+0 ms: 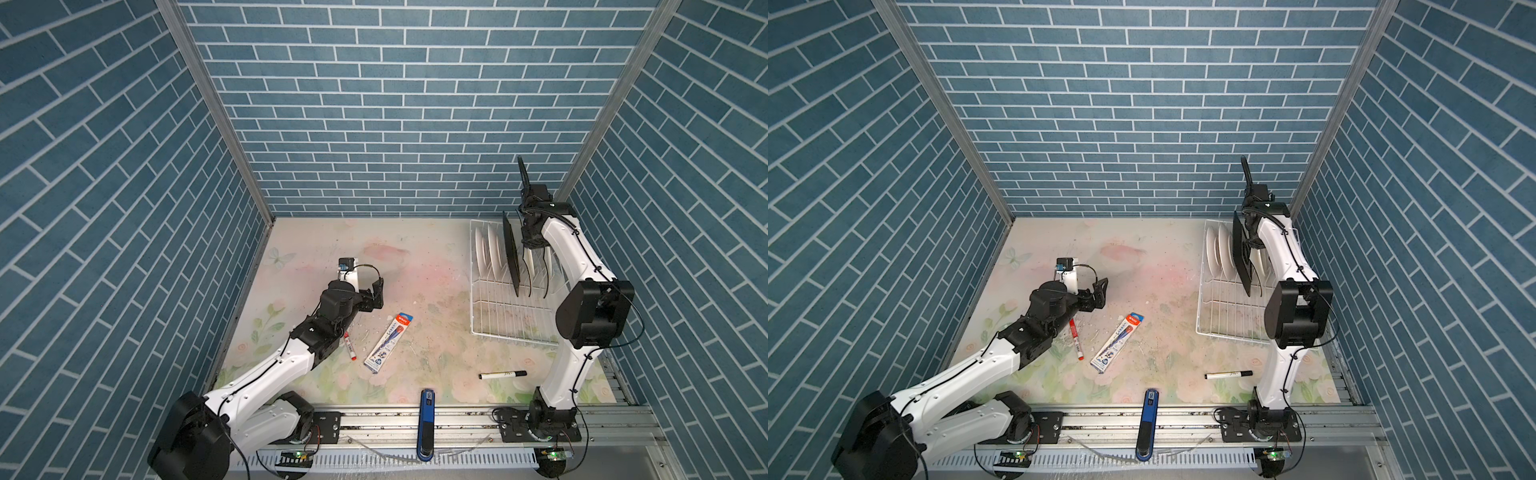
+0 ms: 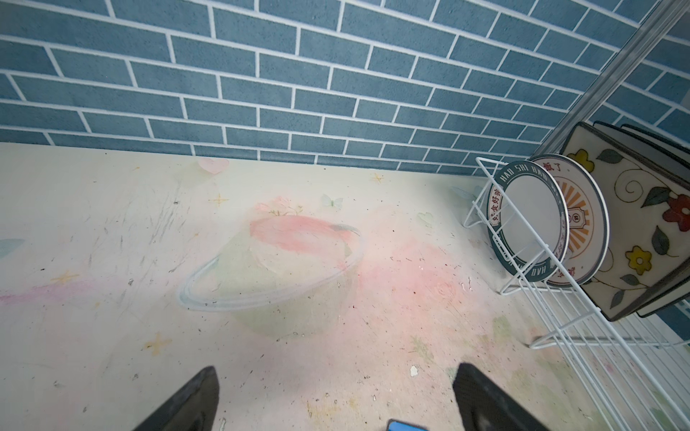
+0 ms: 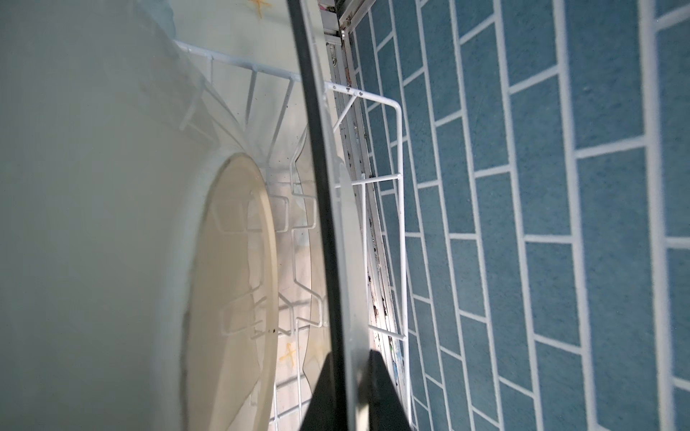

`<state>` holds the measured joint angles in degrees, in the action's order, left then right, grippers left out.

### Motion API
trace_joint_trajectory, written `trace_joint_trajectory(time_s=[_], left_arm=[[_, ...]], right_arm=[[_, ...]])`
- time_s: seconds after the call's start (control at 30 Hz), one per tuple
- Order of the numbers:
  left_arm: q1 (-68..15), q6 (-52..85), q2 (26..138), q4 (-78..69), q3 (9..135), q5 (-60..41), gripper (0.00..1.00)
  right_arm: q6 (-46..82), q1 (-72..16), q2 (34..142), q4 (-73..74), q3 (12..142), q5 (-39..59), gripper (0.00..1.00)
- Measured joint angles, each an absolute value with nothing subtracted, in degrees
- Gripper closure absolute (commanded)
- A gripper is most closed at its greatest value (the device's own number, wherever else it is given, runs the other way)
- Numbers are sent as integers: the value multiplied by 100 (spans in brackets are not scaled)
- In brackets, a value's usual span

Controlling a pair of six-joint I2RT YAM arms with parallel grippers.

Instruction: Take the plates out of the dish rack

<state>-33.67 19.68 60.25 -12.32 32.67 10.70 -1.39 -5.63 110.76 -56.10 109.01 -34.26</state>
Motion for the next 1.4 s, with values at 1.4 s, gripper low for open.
trace_joint_trajectory(time_s=[1.4], left_arm=[[-3459,2062,6020,-1232,3267,1118,0]], right_arm=[[-757,-609,10206,-4873,10388,-3514,100]])
